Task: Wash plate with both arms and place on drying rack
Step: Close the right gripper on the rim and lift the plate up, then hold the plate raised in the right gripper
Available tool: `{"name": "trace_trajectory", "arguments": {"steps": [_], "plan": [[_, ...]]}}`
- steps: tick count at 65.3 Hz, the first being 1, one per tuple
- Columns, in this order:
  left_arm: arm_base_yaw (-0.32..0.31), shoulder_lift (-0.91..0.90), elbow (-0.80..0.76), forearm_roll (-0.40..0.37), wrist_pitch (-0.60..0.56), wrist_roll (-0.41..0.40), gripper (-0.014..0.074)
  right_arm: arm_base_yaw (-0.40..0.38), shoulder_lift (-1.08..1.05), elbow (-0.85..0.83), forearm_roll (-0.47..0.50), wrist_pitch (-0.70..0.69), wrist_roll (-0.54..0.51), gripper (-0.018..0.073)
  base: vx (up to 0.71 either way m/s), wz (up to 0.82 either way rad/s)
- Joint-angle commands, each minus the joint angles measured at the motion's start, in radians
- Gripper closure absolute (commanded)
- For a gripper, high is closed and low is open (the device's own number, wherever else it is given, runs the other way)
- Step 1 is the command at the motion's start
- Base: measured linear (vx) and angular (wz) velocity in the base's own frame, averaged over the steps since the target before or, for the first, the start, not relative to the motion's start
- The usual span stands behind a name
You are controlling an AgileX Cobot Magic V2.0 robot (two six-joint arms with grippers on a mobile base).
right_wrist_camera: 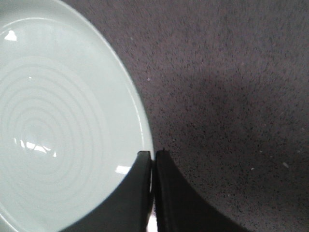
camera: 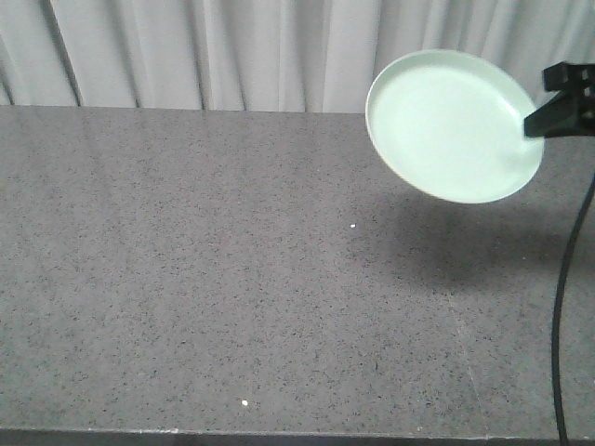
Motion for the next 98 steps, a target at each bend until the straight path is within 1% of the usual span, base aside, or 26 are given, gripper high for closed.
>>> {"name": "trace_trajectory", "arguments": {"steps": [1, 11, 17, 22, 33, 37, 44, 58, 65, 69, 74, 78, 87, 92, 98], "plan": [[-0.001, -0.014, 0.019, 0.002, -0.079, -0.005, 0.0603, -0.062, -0.139, 0.036, 0.118, -0.006, -0.066, 0.0566, 0.00, 0.00], [-0.001, -0.014, 0.019, 0.002, -0.079, -0.005, 0.0603, -0.167, -0.310, 0.218, 0.214, -0.006, -0.154, 0.0566, 0.00, 0.00], [-0.001, -0.014, 0.019, 0.002, -0.079, -0.005, 0.0603, -0.220, -0.402, 0.312, 0.245, -0.008, -0.165, 0.0566, 0.00, 0.00], [-0.001, -0.014, 0.019, 0.002, -0.079, -0.005, 0.0603, -0.247, -0.479, 0.377, 0.253, 0.008, -0.165, 0.0566, 0.00, 0.00], [-0.001, -0.014, 0.019, 0.002, -0.079, -0.005, 0.0603, -0.247, -0.625, 0.482, 0.251, 0.001, -0.165, 0.0566, 0.00, 0.00], [-0.001, -0.014, 0.019, 0.002, -0.079, -0.005, 0.0603, -0.247, -0.675, 0.497, 0.248, -0.001, -0.162, 0.0566, 0.00, 0.00], [-0.001, -0.014, 0.019, 0.002, -0.079, -0.005, 0.0603, -0.247, -0.735, 0.497, 0.216, 0.006, -0.159, 0.0566, 0.00, 0.00], [-0.001, -0.014, 0.019, 0.002, -0.079, -0.005, 0.0603, -0.247, -0.805, 0.497, 0.124, 0.008, -0.058, 0.0566, 0.00, 0.00], [-0.001, -0.014, 0.019, 0.002, -0.079, -0.005, 0.0603, -0.247, -0.833, 0.497, 0.128, 0.011, -0.049, 0.0566, 0.00, 0.00], [-0.001, -0.014, 0.019, 0.002, -0.079, -0.005, 0.0603, -0.247, -0.851, 0.497, 0.139, 0.016, -0.026, 0.0566, 0.00, 0.00], [-0.001, -0.014, 0.019, 0.002, -0.079, -0.005, 0.0603, -0.229, -0.876, 0.497, 0.156, 0.015, -0.015, 0.0566, 0.00, 0.00], [-0.001, -0.014, 0.019, 0.002, -0.079, -0.005, 0.0603, -0.198, -0.893, 0.497, 0.170, 0.006, -0.015, 0.0566, 0.00, 0.00], [-0.001, -0.014, 0.019, 0.002, -0.079, -0.005, 0.0603, -0.065, -0.902, 0.497, 0.161, -0.022, -0.015, 0.0566, 0.00, 0.00], [-0.001, -0.014, 0.019, 0.002, -0.079, -0.005, 0.0603, 0.005, -0.902, 0.497, 0.110, -0.053, -0.008, 0.0566, 0.00, 0.00], [-0.001, -0.014, 0.019, 0.002, -0.079, -0.005, 0.0603, 0.048, -0.902, 0.497, 0.027, -0.093, 0.033, 0.0566, 0.00, 0.00]]}}
